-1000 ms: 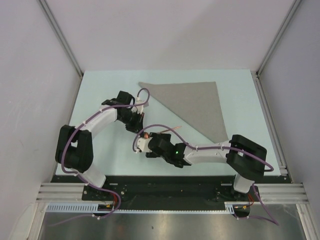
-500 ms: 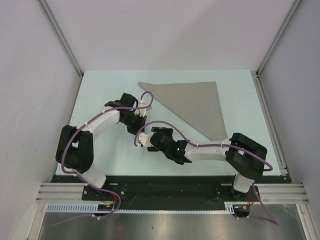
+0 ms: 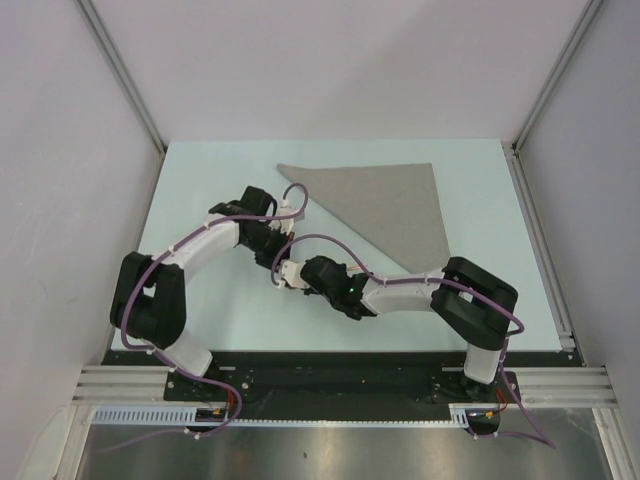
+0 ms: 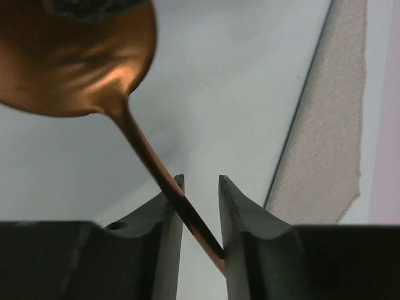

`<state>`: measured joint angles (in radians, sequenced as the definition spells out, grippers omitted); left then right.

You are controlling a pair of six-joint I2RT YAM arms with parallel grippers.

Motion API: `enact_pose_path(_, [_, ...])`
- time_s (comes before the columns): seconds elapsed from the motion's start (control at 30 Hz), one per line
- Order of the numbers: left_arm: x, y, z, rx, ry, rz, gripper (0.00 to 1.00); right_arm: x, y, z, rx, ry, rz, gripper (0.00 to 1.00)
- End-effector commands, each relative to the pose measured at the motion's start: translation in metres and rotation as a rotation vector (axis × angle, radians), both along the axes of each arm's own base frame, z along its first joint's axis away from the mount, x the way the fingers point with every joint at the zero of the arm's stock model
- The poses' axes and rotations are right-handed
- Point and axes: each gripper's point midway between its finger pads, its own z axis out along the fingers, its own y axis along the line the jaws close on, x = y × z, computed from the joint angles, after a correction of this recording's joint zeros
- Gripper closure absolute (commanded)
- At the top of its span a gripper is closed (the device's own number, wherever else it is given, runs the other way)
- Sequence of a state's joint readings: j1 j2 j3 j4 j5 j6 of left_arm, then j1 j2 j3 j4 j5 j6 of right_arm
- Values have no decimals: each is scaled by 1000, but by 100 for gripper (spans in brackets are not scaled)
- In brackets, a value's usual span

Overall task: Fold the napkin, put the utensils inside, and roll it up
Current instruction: Pass the utensil from the left arm to the right, then place the utensil onto the napkin

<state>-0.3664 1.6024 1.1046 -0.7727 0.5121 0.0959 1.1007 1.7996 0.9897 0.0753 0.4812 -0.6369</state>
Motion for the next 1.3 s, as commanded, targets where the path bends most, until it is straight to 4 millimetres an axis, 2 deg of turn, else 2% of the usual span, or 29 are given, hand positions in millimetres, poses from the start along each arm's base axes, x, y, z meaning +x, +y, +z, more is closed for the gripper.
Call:
enact_pose_path(0.0, [0, -7, 17, -49, -61, -41, 100, 4, 13, 2, 41, 20, -31, 74])
enact_pose_path(0.07, [4, -5, 15, -25, -68, -20, 94, 2, 12, -2, 41, 36, -39, 85])
enact_pose_path(0.13, [10, 0, 14, 5, -78, 7, 79, -3, 12, -5, 40, 52, -41, 100])
enact_pose_path(0.17, [14, 0, 15, 12, -89, 18, 73, -4, 10, -8, 41, 63, -48, 100])
enact_pose_path(0.2, [16, 1, 15, 19, -90, 28, 59, -5, 9, -9, 40, 69, -53, 100])
enact_pose_path(0.23, [18, 3, 16, 24, -92, 46, 51, -8, 7, -12, 35, 79, -54, 100])
enact_pose_path(0.3, [32, 14, 18, 54, -117, 112, 25, -11, 0, -17, 17, 100, -78, 100])
enact_pose_path(0.33, [37, 19, 20, 59, -121, 156, 20, -12, -8, -20, -3, 114, -92, 100])
enact_pose_path(0.37, [48, 36, 22, 81, -140, 222, 17, -11, -13, -21, -6, 124, -109, 100])
enact_pose_path(0.4, [58, 44, 26, 76, -157, 282, 13, -10, -19, -18, 11, 135, -138, 100])
enact_pose_path(0.43, [64, 53, 35, 63, -177, 346, 11, -10, -27, -18, 6, 146, -166, 100])
enact_pose_path(0.47, [74, 77, 38, 71, -194, 436, 10, -3, -40, -16, 15, 156, -214, 100])
enact_pose_path(0.53, [88, 101, 59, 53, -276, 565, 5, 4, -55, -5, 61, 180, -294, 100])
enact_pose_path(0.57, [91, 121, 61, 63, -297, 637, 4, 16, -63, 1, 93, 193, -338, 100])
enact_pose_path(0.67, [95, 143, 78, 85, -393, 730, 2, 37, -68, 20, 169, 214, -395, 100])
enact_pose_path(0.7, [95, 144, 80, 88, -404, 737, 1, 52, -80, 22, 182, 216, -437, 100])
enact_pose_path(0.73, [95, 145, 82, 85, -416, 738, 1, 57, -85, 12, 152, 248, -447, 100])
enact_pose_path(0.77, [94, 145, 81, 86, -415, 740, 1, 67, -88, 11, 148, 260, -464, 100])
enact_pose_path(0.8, [93, 145, 80, 88, -411, 739, 0, 87, -92, 23, 171, 251, -492, 100])
enact_pose_path(0.83, [93, 146, 80, 92, -407, 739, 0, 93, -99, 5, 116, 289, -512, 100])
enact_pose_path(0.87, [92, 145, 79, 95, -401, 740, 0, 100, -101, 2, 108, 303, -522, 100])
enact_pose_path(0.9, [92, 145, 80, 95, -407, 737, 0, 117, -106, 7, 123, 301, -542, 100])
enact_pose_path(0.93, [92, 146, 81, 96, -409, 739, 0, 120, -110, -8, 96, 336, -550, 100])
enact_pose_path(0.97, [92, 146, 82, 93, -416, 741, 0, 125, -113, -14, 85, 353, -551, 100])
enact_pose_path(1.0, [92, 146, 83, 94, -419, 739, 0, 139, -118, -9, 101, 350, -566, 100])
enact_pose_path(1.07, [92, 147, 82, 96, -419, 740, 0, 148, -121, -22, 91, 386, -548, 100])
enact_pose_path(1.13, [92, 146, 83, 92, -420, 738, 0, 159, -124, -22, 102, 410, -534, 100])
enact_pose_path(1.2, [92, 146, 82, 91, -418, 737, 0, 162, -128, -33, 77, 445, -514, 100])
enact_pose_path(1.27, [92, 145, 81, 91, -415, 733, 0, 171, -133, -36, 73, 458, -511, 100])
